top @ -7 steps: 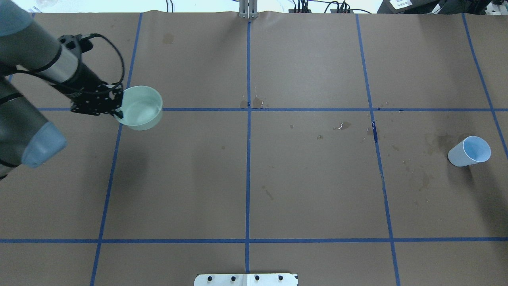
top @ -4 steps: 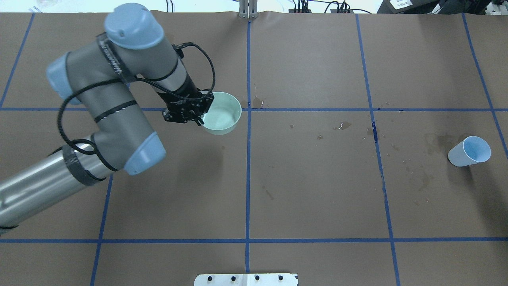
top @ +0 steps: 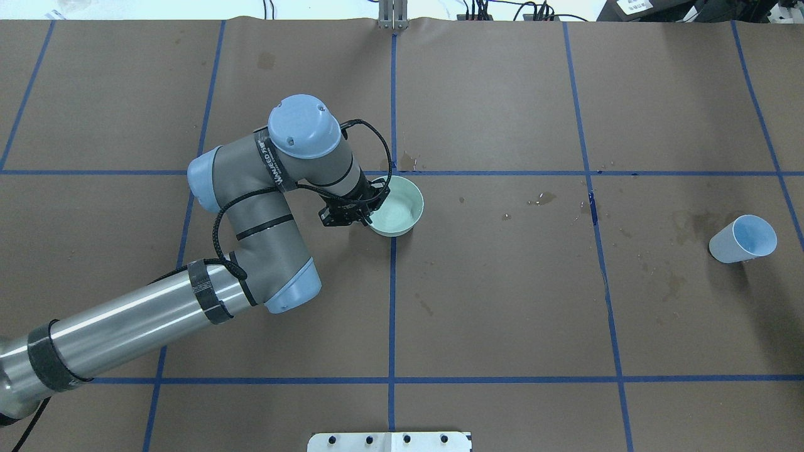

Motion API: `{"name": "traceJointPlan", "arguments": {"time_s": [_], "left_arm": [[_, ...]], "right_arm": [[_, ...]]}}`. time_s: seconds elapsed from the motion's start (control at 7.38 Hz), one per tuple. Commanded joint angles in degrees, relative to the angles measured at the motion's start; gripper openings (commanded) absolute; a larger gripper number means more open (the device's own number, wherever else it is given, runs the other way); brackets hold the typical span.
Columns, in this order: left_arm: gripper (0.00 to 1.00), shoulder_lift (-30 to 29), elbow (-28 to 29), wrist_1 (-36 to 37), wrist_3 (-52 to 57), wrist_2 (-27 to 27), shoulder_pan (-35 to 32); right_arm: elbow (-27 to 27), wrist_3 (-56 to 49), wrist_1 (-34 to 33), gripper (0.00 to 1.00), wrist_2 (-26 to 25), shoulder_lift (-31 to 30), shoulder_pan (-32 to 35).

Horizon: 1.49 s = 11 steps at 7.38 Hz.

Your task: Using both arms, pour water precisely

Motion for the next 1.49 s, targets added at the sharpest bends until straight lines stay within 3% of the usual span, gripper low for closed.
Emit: {"name": "traceJointPlan", "arguments": {"time_s": [0.0,0.27,0.41,0.68,0.81,0.95,1.08,1.22,1.36], "left_arm": [[0.99,-0.33,0.52,-0.5,0.32,0.11,0.26],[1.0,-0.24,-1.75,-0.06,0.41,-0.23,-0.53],[1.0,0.19,-5.69,1.85,0.5,-2.07,-2.97],[1.0,0.37,-14.03,14.81,5.29,-6.65,-8.51],[1.0,0.46,-17.29,21.49,8.38,-6.22,-9.66],[1.0,0.98,-19.07,24.43,8.93,-6.13,-10.28],[1.0,2.21,-20.83,24.55,8.94,-6.04,-10.38],[1.0,2.83,-21.97,24.64,8.94,-6.04,-10.38],[1.0,2.92,-22.16,25.25,8.94,-5.34,-10.2]], "right_arm": [[0.47,0.1,0.0,1.0,-0.03,0.14,0.0],[0.56,0.02,0.0,1.0,-0.11,0.14,0.09],[0.56,0.02,0.09,1.0,-0.38,0.4,0.52],[6.49,7.95,0.18,0.99,-7.1,-0.82,0.44],[9.66,12.36,3.74,0.98,-9.58,-4.31,-0.17],[9.96,16.85,14.13,0.99,-12.83,-10.34,-1.57],[9.96,26.81,25.29,0.99,-15.99,-15.8,-5.84],[10.66,31.52,31.93,0.99,-20.46,-20.38,-10.67],[10.84,35.4,33.91,0.99,-20.94,-21.12,-12.98]]}}
